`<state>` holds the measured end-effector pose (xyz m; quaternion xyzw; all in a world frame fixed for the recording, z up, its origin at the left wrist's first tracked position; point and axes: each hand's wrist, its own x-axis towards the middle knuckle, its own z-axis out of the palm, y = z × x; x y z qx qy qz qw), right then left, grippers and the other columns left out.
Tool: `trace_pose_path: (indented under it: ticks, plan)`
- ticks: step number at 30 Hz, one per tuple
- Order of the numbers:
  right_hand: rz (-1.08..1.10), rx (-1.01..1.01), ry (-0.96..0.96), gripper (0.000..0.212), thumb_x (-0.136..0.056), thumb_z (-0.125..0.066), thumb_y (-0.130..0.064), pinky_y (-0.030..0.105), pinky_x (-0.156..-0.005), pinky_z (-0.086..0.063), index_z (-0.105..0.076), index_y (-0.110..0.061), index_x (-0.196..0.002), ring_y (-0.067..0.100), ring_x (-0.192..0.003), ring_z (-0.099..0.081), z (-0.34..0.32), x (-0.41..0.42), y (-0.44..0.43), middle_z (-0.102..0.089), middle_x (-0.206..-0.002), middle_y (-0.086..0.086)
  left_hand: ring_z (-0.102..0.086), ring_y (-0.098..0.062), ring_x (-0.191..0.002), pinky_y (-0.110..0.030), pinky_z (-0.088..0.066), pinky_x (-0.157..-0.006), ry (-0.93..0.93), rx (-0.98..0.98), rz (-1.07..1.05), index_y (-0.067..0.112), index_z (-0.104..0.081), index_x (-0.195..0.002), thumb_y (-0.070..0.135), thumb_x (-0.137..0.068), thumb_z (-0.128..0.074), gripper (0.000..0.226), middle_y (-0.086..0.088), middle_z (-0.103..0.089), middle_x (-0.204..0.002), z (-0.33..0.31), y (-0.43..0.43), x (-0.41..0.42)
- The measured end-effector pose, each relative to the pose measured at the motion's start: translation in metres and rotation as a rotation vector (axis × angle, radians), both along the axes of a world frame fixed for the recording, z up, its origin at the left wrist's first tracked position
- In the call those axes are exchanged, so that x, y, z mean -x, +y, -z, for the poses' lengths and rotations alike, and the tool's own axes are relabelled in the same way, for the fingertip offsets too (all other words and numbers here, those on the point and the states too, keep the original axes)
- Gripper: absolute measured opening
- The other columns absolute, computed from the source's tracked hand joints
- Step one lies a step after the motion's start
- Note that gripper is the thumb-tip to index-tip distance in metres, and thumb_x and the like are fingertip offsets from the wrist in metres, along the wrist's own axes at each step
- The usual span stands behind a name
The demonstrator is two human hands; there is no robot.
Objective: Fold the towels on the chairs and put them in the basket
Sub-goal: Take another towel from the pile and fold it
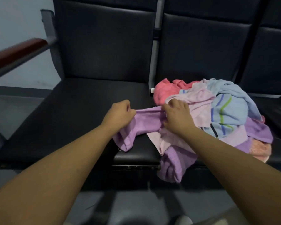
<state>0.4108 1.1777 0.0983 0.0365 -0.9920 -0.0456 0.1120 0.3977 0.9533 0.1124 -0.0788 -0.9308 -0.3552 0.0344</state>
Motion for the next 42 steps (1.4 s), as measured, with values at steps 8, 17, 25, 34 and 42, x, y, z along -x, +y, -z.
trace_pose_path:
  ticks: [8, 17, 25, 34, 42]
  plan:
    - [0.033, 0.309, 0.108, 0.015, -0.087, -0.057, -0.010, 0.043, -0.083, -0.050, -0.064, -0.012, -0.100, 0.036, -0.101, -0.051, -0.010, -0.020, 0.016, -0.050, -0.109, 0.014, -0.052, -0.020, -0.066, -0.031, -0.037, -0.056, -0.038, 0.091, -0.021, 0.019, -0.046, -0.072, 0.020, -0.090, -0.056, 0.021, -0.004, -0.058, -0.075, -0.014, -0.013, -0.017]
    - [0.062, 0.827, 0.106, 0.009, -0.090, -0.060, -0.010, 0.022, -0.063, -0.031, -0.067, -0.005, -0.088, 0.016, -0.069, -0.057, -0.039, -0.035, -0.002, -0.063, -0.079, 0.008, -0.068, -0.027, -0.078, -0.036, -0.054, -0.077, -0.228, -0.381, -0.033, 0.010, -0.068, -0.081, 0.029, -0.098, -0.057, 0.028, -0.010, -0.074, -0.085, -0.002, 0.022, -0.015]
    - [-0.114, 1.450, -0.191, 0.015, -0.087, -0.072, -0.005, 0.020, -0.062, -0.051, -0.072, 0.000, -0.101, 0.011, -0.071, -0.062, -0.051, -0.054, -0.039, -0.069, -0.084, 0.006, -0.072, -0.028, -0.083, -0.037, -0.060, -0.079, -0.613, -1.070, -0.103, -0.010, -0.065, -0.118, 0.009, -0.094, -0.061, 0.031, -0.024, -0.071, -0.099, -0.019, 0.033, -0.022]
    - [0.148, 1.931, -0.666, 0.059, -0.083, -0.063, -0.066, 0.029, -0.058, -0.048, -0.064, -0.008, -0.093, 0.017, -0.058, -0.056, -0.051, -0.038, -0.041, -0.058, -0.072, 0.005, -0.066, -0.030, -0.101, -0.041, -0.059, -0.083, -0.519, -1.186, 0.042, 0.002, -0.058, -0.122, -0.008, -0.086, -0.053, 0.038, -0.020, -0.064, -0.115, -0.055, -0.004, -0.036]
    - [0.026, 1.921, -0.469, 0.005, -0.093, -0.064, -0.016, 0.021, -0.040, -0.038, -0.063, -0.012, -0.096, 0.023, -0.067, -0.052, -0.054, -0.035, -0.071, -0.055, -0.078, 0.009, -0.070, -0.027, -0.108, -0.037, -0.057, -0.088, -0.502, -0.966, 0.024, 0.004, -0.067, -0.120, 0.008, -0.090, -0.067, 0.030, -0.013, -0.074, -0.114, -0.058, -0.026, -0.044]
